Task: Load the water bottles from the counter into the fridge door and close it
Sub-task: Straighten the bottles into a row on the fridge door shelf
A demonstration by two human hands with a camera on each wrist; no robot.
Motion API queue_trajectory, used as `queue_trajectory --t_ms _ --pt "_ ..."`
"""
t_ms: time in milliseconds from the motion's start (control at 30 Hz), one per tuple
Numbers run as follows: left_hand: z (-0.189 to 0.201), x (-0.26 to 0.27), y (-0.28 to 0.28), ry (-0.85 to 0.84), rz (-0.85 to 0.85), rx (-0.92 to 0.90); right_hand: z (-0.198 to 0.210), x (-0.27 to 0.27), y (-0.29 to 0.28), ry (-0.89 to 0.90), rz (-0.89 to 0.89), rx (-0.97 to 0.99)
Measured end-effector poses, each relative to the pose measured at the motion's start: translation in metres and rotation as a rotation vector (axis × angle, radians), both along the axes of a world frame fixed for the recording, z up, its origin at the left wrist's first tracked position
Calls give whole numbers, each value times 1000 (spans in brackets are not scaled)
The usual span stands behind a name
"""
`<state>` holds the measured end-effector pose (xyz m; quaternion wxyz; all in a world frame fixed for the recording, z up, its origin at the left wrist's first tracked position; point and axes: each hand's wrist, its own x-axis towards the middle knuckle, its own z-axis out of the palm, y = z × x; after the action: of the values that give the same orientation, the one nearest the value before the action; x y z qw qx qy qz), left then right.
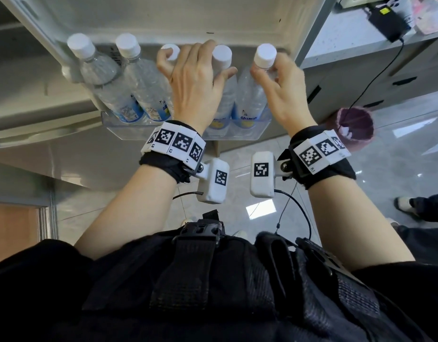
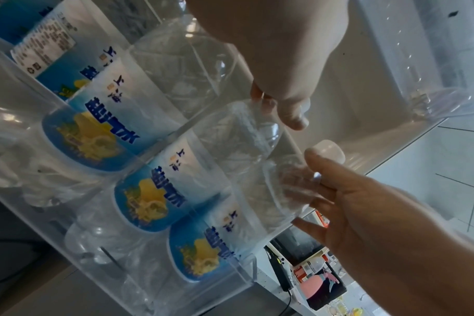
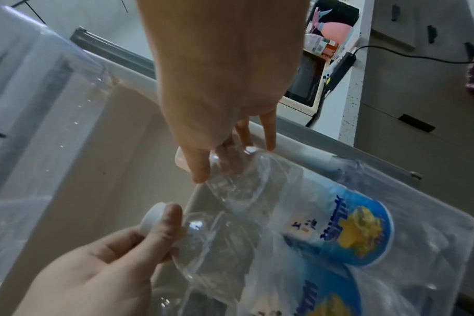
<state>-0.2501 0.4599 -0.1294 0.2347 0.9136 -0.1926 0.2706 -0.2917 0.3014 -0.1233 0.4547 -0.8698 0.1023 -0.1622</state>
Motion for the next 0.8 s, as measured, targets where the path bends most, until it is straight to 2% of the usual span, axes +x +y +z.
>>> queue_trajectory --t_ms 233,333,467,567,633,700,800 --pt "-1 -3 5 -70 56 23 -2 -11 11 -1 -1 -59" --pt "2 -3 10 -17 5 5 -2 -15 17 -28 -63 -46" --pt "12 -6 27 43 -71 -7 10 -24 38 -333 -224 -46" --pt "16 -4 52 -27 -15 -74 21 -24 61 -518 -299 -98" --pt "16 0 75 -73 108 -164 26 -21 77 -555 -269 -121" --pt "15 6 98 -73 220 -228 29 -16 93 -495 -162 -96" --pt "17 16 123 27 218 -260 30 -8 117 -331 3 -100"
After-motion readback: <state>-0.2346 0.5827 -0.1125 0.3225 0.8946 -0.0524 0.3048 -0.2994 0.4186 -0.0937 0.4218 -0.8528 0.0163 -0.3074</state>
